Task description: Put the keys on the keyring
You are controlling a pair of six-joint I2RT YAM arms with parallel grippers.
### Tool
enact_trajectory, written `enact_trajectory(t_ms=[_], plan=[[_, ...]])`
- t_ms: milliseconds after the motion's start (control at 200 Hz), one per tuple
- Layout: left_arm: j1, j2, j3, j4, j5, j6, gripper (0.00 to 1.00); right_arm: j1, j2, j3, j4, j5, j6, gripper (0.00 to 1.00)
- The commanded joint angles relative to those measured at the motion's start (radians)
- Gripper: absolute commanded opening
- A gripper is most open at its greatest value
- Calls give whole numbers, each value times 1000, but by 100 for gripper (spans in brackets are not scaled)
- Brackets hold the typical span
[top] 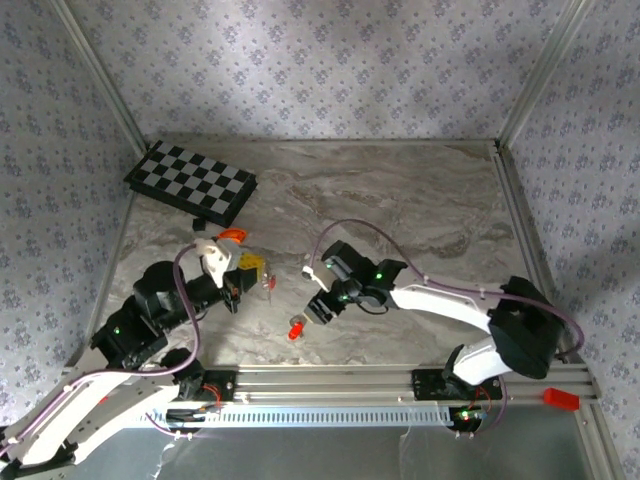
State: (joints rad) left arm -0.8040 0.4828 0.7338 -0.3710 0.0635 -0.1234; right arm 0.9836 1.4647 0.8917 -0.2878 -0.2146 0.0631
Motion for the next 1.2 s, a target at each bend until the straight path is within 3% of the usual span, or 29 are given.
enact_trajectory(t_ms=[0, 300, 780, 1194], plan=[[5, -50, -11, -25, -103, -28, 0, 37, 66, 66, -29, 37, -15, 73], [4, -119, -27, -34, -141, -23, 0, 122, 264, 193, -105, 66, -13, 66], [4, -133, -30, -19, -138, -23, 0, 150, 381, 244, -120, 96, -32, 53], [4, -142, -31, -17, -131, -28, 0, 153, 401, 248, -108, 121, -37, 30]])
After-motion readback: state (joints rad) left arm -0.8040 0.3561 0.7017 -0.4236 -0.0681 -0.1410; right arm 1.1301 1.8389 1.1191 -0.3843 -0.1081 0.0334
